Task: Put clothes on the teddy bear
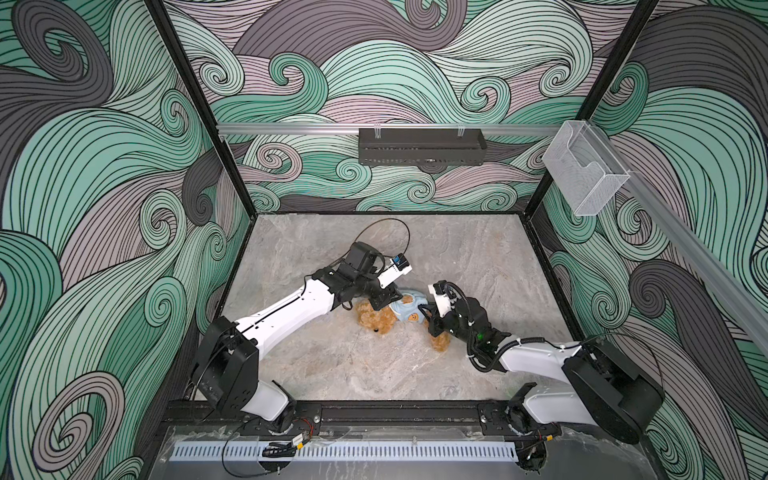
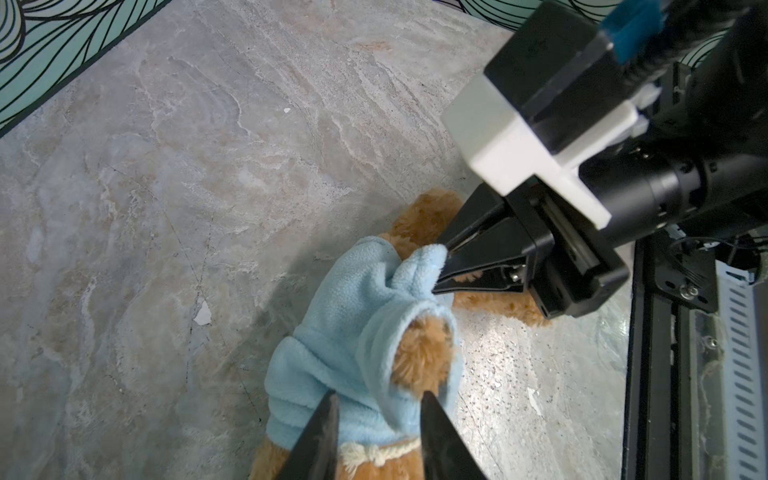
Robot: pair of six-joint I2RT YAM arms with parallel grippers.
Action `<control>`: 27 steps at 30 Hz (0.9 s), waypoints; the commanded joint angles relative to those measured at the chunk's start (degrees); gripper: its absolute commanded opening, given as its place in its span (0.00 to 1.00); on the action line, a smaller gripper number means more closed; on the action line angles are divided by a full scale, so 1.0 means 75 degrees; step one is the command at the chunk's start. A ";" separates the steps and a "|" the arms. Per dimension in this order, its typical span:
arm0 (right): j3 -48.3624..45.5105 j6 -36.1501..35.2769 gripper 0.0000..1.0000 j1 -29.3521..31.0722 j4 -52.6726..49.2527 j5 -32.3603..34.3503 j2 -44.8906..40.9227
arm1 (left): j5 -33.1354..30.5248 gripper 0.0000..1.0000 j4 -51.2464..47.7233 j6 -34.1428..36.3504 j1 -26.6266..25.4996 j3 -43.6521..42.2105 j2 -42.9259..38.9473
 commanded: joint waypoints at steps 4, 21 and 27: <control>-0.0094 -0.0080 0.00 -0.0038 -0.0371 -0.0017 0.0074 | 0.0466 0.35 -0.0693 0.0666 -0.0220 0.0685 0.0167; -0.0158 -0.0033 0.00 -0.0045 -0.0359 -0.0006 0.0050 | 0.0332 0.26 -0.1639 0.1253 -0.0516 0.1666 0.1245; -0.0146 0.0002 0.00 -0.0045 -0.0320 -0.0015 0.0102 | 0.0076 0.26 -0.1832 0.1397 -0.0552 0.1690 0.1417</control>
